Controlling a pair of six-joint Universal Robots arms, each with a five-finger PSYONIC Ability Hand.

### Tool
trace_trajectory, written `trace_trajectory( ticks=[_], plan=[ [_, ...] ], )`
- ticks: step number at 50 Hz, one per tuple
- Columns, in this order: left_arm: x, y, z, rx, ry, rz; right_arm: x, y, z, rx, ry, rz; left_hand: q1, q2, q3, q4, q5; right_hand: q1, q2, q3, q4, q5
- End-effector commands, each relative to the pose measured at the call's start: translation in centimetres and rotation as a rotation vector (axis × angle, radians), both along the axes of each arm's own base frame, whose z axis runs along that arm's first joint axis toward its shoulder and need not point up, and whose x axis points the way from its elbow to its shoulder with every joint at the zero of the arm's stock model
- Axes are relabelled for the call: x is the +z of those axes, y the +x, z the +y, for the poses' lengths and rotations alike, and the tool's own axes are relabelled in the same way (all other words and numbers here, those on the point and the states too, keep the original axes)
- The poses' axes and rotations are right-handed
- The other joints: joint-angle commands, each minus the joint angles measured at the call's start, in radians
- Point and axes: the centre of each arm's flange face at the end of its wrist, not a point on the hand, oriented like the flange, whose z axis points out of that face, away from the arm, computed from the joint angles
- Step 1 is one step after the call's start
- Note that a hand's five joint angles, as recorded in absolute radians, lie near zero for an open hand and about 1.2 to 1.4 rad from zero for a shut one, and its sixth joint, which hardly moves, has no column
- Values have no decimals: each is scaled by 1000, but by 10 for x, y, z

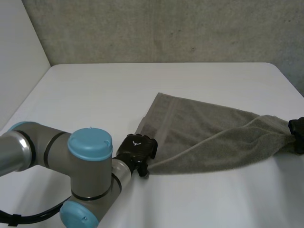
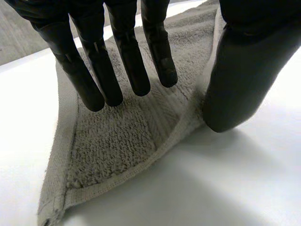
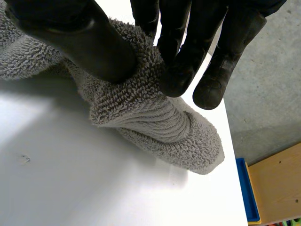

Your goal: Fold the towel.

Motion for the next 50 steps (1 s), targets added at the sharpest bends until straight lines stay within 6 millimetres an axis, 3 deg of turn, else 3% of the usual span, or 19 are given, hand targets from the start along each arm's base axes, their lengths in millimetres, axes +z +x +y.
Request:
trace_trajectory(
  ticks=[1, 6, 13, 16, 18, 19, 21, 22, 23, 24, 26, 27, 29, 33, 38, 40, 46, 48, 50],
  plan=[
    [-3, -6, -8, 5, -12, 2, 0, 0, 0, 4, -2, 0, 191, 192, 191, 187, 24, 83, 79, 47, 49, 58],
    [0, -10, -14, 13, -31, 11, 2, 0, -2, 4, -11, 2, 469, 471, 469, 466, 302, 83, 79, 47, 49, 58],
    [1, -15, -22, 19, -29, 3, 17, 2, -10, 12, -65, 20, 473, 474, 473, 469, 306, 83, 79, 47, 49, 58],
    [17, -21, -33, 26, -58, 24, 34, 5, -20, 30, -135, 29, 473, 474, 473, 469, 306, 83, 79, 47, 49, 58],
    [50, -30, -56, 43, -147, 85, 67, 18, -38, 74, -282, 40, 473, 474, 473, 469, 306, 83, 79, 47, 49, 58],
    [50, -30, -56, 43, -148, 86, 67, 18, -38, 75, -283, 40, 473, 474, 473, 469, 306, 83, 79, 47, 49, 58],
    [101, -34, -93, 113, -309, 165, 112, 38, -60, 131, -519, 49, 473, 474, 473, 469, 306, 83, 79, 47, 49, 58],
    [102, -34, -94, 114, -310, 165, 112, 38, -60, 131, -521, 49, 473, 474, 473, 469, 306, 83, 79, 47, 49, 58],
    [132, -30, -114, 171, -406, 201, 136, 44, -70, 145, -654, 57, 473, 474, 473, 469, 306, 83, 79, 47, 49, 58],
    [133, -30, -114, 171, -407, 201, 136, 44, -70, 146, -656, 57, 473, 474, 473, 469, 306, 83, 79, 47, 49, 58],
    [196, -21, -141, 265, -598, 278, 176, 58, -83, 174, -901, 64, 473, 474, 473, 469, 306, 83, 79, 47, 49, 58],
    [196, -21, -141, 266, -599, 278, 176, 58, -83, 174, -902, 64, 473, 474, 473, 469, 306, 83, 79, 47, 49, 58],
    [246, -13, -150, 319, -726, 362, 200, 76, -82, 210, -1049, 32, 473, 474, 473, 469, 306, 83, 79, 47, 49, 58],
    [268, -8, -148, 340, -761, 397, 207, 91, -76, 253, -1070, -38, 473, 474, 473, 469, 306, 83, 79, 47, 49, 58],
    [257, 6, -155, 370, -698, 331, 187, 97, -68, 280, -884, -80, 473, 474, 473, 469, 306, 83, 79, 47, 49, 58],
    [233, 16, -160, 385, -603, 250, 154, 99, -58, 314, -631, -92, 473, 474, 473, 469, 306, 83, 79, 47, 49, 58],
    [180, 37, -166, 405, -435, 113, 106, 107, -36, 397, -303, -97, 473, 474, 473, 469, 306, 83, 79, 47, 49, 58],
    [151, 49, -157, 398, -339, 44, 72, 116, -18, 456, -123, -69, 473, 474, 473, 469, 306, 83, 79, 47, 49, 58],
    [136, 56, -150, 389, -289, 12, 58, 120, -8, 483, -53, -42, 473, 474, 473, 469, 306, 83, 79, 47, 49, 58]
  ],
)
